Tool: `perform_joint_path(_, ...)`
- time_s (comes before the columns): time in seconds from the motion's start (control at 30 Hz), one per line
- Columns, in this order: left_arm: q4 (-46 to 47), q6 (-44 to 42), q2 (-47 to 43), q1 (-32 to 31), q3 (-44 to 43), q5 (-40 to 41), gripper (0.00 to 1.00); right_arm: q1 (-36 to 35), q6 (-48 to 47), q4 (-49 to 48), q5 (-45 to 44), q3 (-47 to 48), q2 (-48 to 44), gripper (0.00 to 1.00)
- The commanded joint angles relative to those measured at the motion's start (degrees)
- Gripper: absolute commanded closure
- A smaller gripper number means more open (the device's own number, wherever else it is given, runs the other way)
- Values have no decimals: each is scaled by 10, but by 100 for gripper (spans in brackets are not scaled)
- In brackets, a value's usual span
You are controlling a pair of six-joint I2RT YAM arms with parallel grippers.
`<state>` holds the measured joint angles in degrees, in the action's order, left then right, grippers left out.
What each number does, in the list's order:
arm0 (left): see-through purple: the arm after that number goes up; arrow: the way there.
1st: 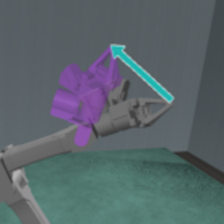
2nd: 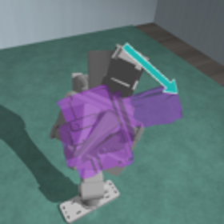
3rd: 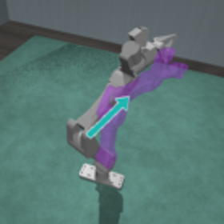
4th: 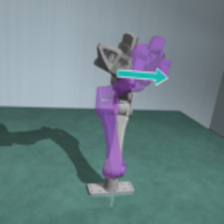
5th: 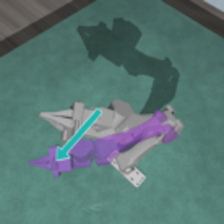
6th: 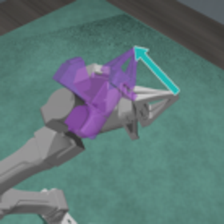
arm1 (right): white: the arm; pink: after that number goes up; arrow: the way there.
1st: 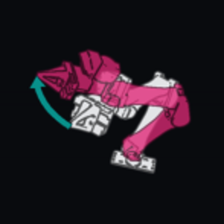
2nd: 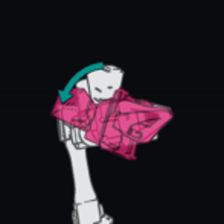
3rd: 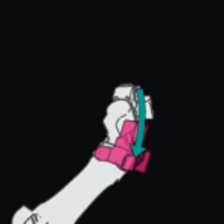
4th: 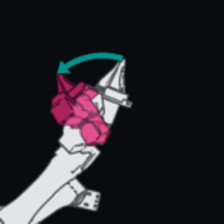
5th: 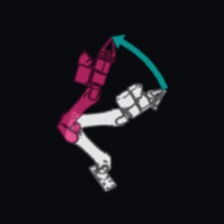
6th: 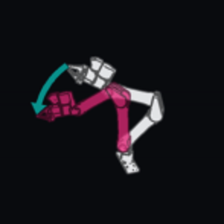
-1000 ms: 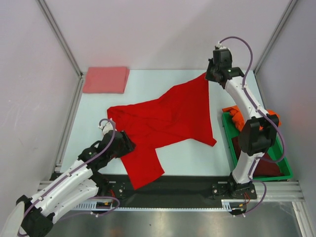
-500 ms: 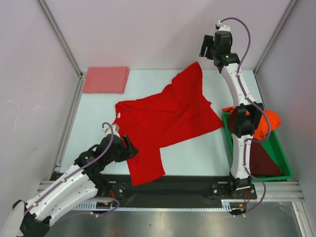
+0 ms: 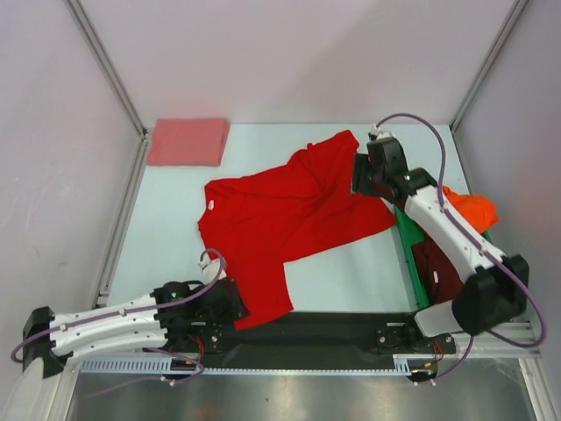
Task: Fold and stack the t-shirts
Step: Flatten the tshirt out
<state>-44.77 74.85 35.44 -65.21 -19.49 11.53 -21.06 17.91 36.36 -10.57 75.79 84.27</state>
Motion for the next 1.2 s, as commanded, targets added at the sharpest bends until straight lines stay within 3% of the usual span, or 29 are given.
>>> perform_joint_path(0.0,-36,163,33,-76,-8,60,53,-20,45,-37,19,-80,-72,38)
perform_joint_path(0.13,-101,250,67,-156,-39,94,53,-60,62,-44,13,-135,-118,38)
perform_joint_path(0.43,-123,340,101,-214,-39,77,52,-80,66,-38,13,-157,-171,38)
perform_joint_path(0.83,-94,355,110,-215,-23,77,63,-78,60,-30,7,-175,-208,38)
perform_joint_path(0.97,-108,356,102,-215,-30,105,78,-77,60,-29,12,-181,-216,38)
perform_joint_path(1.03,-116,367,82,-215,-25,123,79,-77,61,-23,9,-186,-221,38)
perform_joint_path(1.17,-133,362,42,-215,-28,166,99,-74,60,1,5,-195,-225,37)
